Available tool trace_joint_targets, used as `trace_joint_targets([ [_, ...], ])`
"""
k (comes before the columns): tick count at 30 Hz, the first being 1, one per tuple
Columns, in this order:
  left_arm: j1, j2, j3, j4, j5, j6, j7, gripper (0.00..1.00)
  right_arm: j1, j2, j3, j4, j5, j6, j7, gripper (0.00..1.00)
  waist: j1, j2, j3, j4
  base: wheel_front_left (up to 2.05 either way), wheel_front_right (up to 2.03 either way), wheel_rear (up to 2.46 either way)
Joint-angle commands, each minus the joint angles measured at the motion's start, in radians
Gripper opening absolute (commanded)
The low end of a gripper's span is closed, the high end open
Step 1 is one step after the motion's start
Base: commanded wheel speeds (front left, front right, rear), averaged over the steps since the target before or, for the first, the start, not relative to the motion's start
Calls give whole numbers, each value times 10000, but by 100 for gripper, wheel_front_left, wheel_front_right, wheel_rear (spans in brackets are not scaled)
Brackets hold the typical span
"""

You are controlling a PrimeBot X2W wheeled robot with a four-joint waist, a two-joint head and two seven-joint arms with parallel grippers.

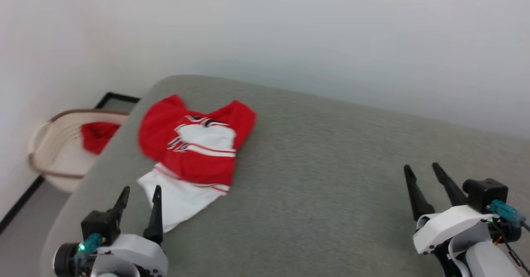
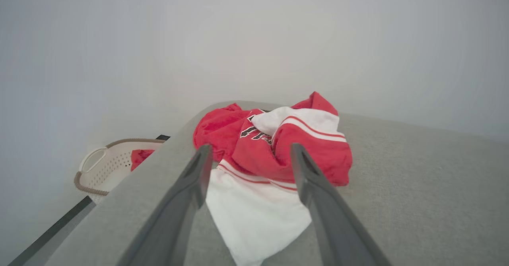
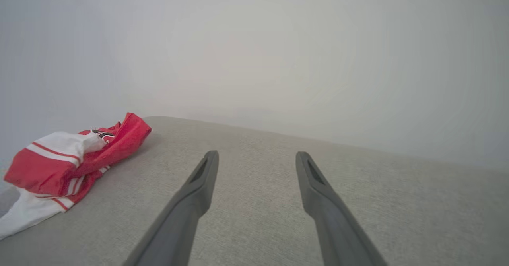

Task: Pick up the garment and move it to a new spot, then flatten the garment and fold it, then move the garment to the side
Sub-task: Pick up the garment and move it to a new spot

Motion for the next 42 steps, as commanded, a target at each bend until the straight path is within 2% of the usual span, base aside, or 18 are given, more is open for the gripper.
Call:
trace_joint_targets([
  [1, 137, 34, 8, -33, -31, 59, 0, 100, 87, 68, 109, 31, 178, 4, -21, 100, 0, 0, -146, 1600, 0, 0, 0],
  [4, 354, 127, 174, -151, -121, 164, 0, 100, -100, 208, 498, 46, 135, 6, 40, 100, 0, 0, -80, 2251, 0, 0, 0],
  [10, 1104, -94, 952, -1127, -455, 584, 0, 100, -1162, 371, 1909, 191, 299, 2, 262, 100, 0, 0, 545, 2665, 0, 0, 0],
  [16, 1998, -478, 1670, -2229, -578, 906, 0, 100, -2177, 434, 3456, 721, 927, 1, 166, 100, 0, 0, 832, 2837, -12, -12, -12],
  [25, 2602, -979, 1592, -2937, -333, 1059, 0, 100, -2610, -81, 4886, 1054, 2122, 1, -210, 100, 0, 0, 815, 2789, -27, -27, -27],
  [30, 2619, -1064, 1527, -2972, -255, 1105, 0, 100, -2627, -299, 5224, 1090, 2511, 1, -322, 100, 0, 0, 773, 2763, -5, -5, -5],
  [35, 2376, -964, 1374, -2769, -186, 921, 0, 100, -2514, -440, 5282, 1089, 2683, 1, -363, 100, 0, 0, 701, 2710, 0, 0, 0],
  [42, 1035, -390, 662, -2275, 20, 232, 557, 100, -1879, -570, 4446, 564, 2455, 1, -372, 100, 0, 0, 602, 2559, 0, 0, 0],
])
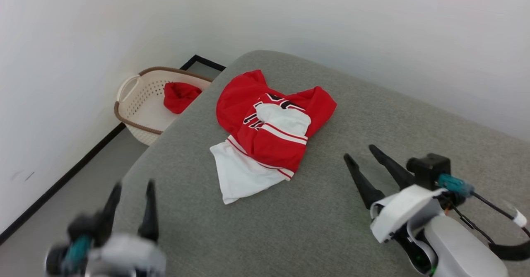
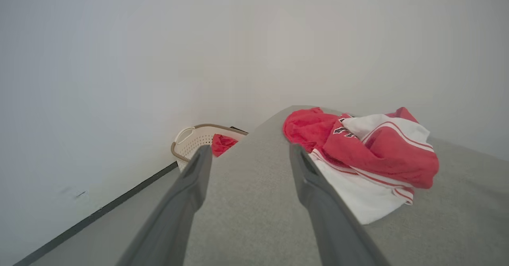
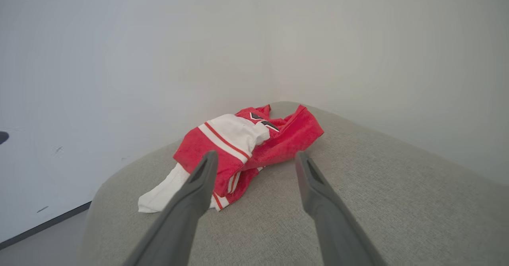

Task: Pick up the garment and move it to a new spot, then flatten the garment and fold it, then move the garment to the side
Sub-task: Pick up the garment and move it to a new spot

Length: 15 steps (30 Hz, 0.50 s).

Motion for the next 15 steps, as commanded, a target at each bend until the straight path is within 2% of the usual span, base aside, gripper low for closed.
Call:
trace_joint_targets([
  [1, -415, 109, -121, 70, 58, -126, 113, 100, 218, -30, -185, -111, -171, -3, -45, 100, 0, 0, -30, -55, 0, 0, 0],
  [5, -2184, 468, -837, 674, 16, -549, 765, 100, 949, 48, -895, -618, -554, -1, -46, 100, 0, 0, -110, -228, 0, 0, 0],
  [11, -4800, 802, -1061, 2253, -1008, -741, 1393, 100, 1217, 168, -1082, -1371, -1110, -4, -46, 100, 0, 0, 538, -1483, 0, 0, 0],
  [15, -6319, 1318, -1398, 3775, -1268, -751, 1728, 100, 1020, 75, -1059, -1741, -1246, -4, -46, 100, 0, 0, 1034, -2282, 0, 0, 0],
])
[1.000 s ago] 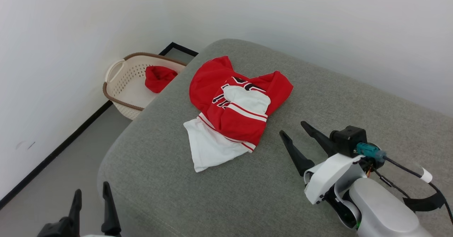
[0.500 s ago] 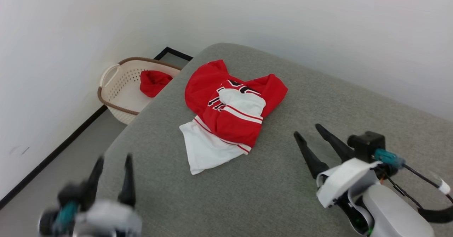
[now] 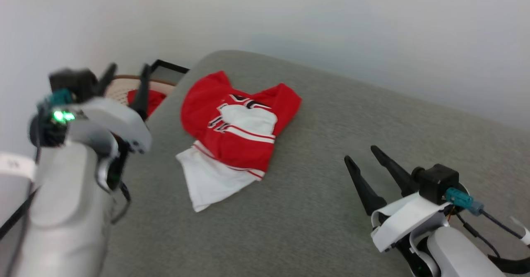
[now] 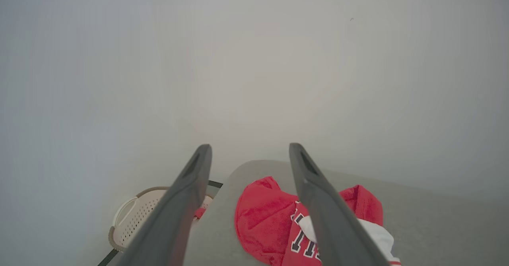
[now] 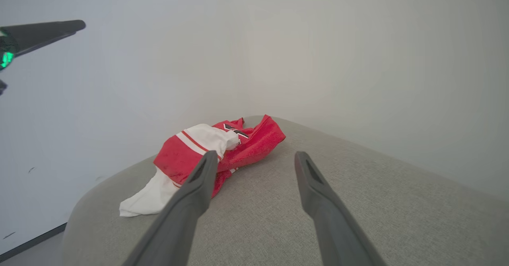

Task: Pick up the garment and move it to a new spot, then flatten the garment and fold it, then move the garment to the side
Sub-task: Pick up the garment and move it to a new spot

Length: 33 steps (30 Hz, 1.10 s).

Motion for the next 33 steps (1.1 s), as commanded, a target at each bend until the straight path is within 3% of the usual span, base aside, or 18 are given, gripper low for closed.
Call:
trace_joint_targets([
  [1, -394, 133, -171, 354, -50, -11, 73, 100, -205, -57, 9, -96, -96, -6, -45, 100, 0, 0, 1074, -1341, 0, 0, 0],
  [5, -1457, 510, -738, 1784, -726, -16, 759, 100, -395, -165, 18, -320, -107, -6, -43, 100, 0, 0, 1519, -2031, 0, 0, 0],
  [9, -2068, 714, -1277, 2807, -2331, -18, 2821, 100, -569, -213, 4, -450, -43, -6, -45, 100, 0, 0, 1843, -2546, 0, 0, 0],
  [12, -2211, 1042, -1900, 3214, -3091, -5, 4520, 100, -615, -294, 2, -517, -10, -6, -47, 100, 0, 0, 2079, -2850, 0, 0, 0],
  [16, -2356, 1458, -2172, 3731, -3702, -8, 5909, 100, -770, -386, 13, -638, 6, -6, -47, 100, 0, 0, 2427, -3192, 0, 0, 0],
  [23, -2610, 1715, -2258, 4611, -3835, 15, 6620, 100, -1017, -576, -18, -914, 20, -6, -45, 100, 0, 0, 3086, -3589, 0, 0, 0],
  [33, -2538, 1058, -1863, 5789, -4652, 56, 7050, 100, -1336, -638, -143, -1249, -2, -6, -43, 100, 0, 0, 3829, -3966, 0, 0, 0],
])
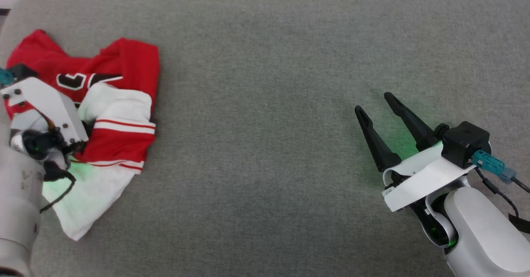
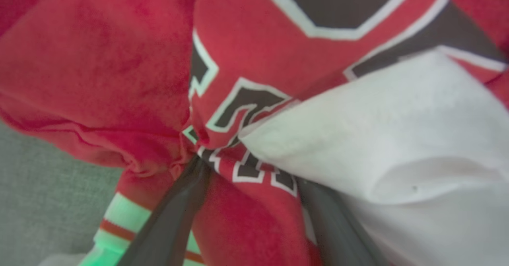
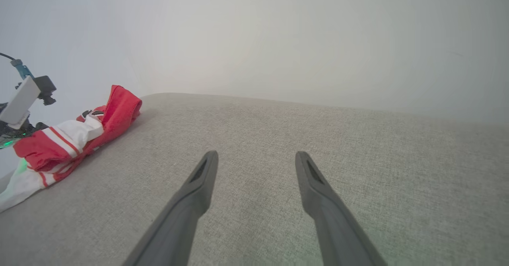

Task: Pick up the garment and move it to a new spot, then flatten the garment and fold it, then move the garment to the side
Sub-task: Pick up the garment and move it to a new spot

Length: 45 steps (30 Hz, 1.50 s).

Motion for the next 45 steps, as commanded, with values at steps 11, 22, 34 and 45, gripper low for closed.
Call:
trace_joint_targets([
  [11, 669, -624, -378, -629, -263, -121, -1452, 0, -83, 152, -161, 13, 3, -6, -47, 100, 1, 0, -312, -217, 0, 0, 0],
  [22, 677, 435, -2057, -4062, -854, -75, -2563, 0, 587, 473, -735, 89, 78, -6, -47, 100, 1, 0, -1658, -473, 0, 0, 0],
  [34, -84, 94, -4251, -7417, -1638, -76, -2512, 0, 1231, 834, -2519, -220, 109, -6, -47, 100, 1, 0, -2095, -1854, 0, 0, 0],
  [45, -1041, -897, -6048, -8581, -2435, -77, -2203, 0, 1698, 1213, -4427, -697, 199, -6, -48, 100, 1, 0, -1452, -3216, 0, 0, 0],
])
